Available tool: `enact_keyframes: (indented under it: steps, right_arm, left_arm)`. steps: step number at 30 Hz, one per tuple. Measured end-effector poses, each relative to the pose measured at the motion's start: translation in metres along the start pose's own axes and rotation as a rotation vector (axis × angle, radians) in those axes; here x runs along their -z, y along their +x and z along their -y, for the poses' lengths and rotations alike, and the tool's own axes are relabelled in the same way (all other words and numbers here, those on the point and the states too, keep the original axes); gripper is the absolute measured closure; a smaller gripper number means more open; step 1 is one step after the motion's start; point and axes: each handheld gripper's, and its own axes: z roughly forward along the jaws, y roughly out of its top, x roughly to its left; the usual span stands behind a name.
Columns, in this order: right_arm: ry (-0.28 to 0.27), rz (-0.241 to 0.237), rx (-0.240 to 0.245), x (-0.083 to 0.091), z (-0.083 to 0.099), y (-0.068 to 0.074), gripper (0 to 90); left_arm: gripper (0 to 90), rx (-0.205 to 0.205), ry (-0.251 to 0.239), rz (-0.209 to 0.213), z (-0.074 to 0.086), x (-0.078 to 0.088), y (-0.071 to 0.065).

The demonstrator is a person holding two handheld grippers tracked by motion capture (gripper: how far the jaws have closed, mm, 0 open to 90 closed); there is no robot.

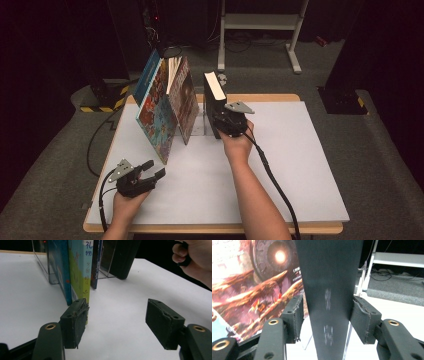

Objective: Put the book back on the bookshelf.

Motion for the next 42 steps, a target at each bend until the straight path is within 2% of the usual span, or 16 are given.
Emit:
enact_keyframes:
  steps: [6,18,22,25,31,36,42]
  right_arm:
    - [-0.003,-0.017,-0.006,0.008,0.006,-0.002,47.0]
    - [-0.008,-0.030,-0.028,0.008,0.002,-0.004,51.3]
    - [-0.006,-0.031,-0.028,0.007,0.001,-0.001,51.4]
    - [0.001,-0.036,-0.025,0.006,-0.001,0.002,51.5]
    - [0.004,-0.059,-0.039,0.000,-0.004,0.008,50.1]
    - [0.012,-0.072,-0.034,-0.007,-0.007,0.014,48.8]
    - [0.016,-0.081,-0.034,-0.014,-0.009,0.020,47.4]
  left_arm:
    - [33.4,-0.008,0.012,-0.007,0.001,-0.001,0.000]
    - [33.2,-0.009,0.011,-0.017,0.001,-0.001,0.000]
    - [33.2,-0.013,0.013,-0.030,0.001,-0.002,0.000]
    - [33.2,-0.033,0.022,-0.049,0.001,-0.002,-0.001]
    - [33.0,-0.039,0.031,-0.052,0.001,-0.003,-0.001]
    - [31.3,-0.043,0.030,-0.072,0.000,-0.003,-0.001]
    - [30.1,-0.055,0.031,-0.077,0.000,-0.002,-0.001]
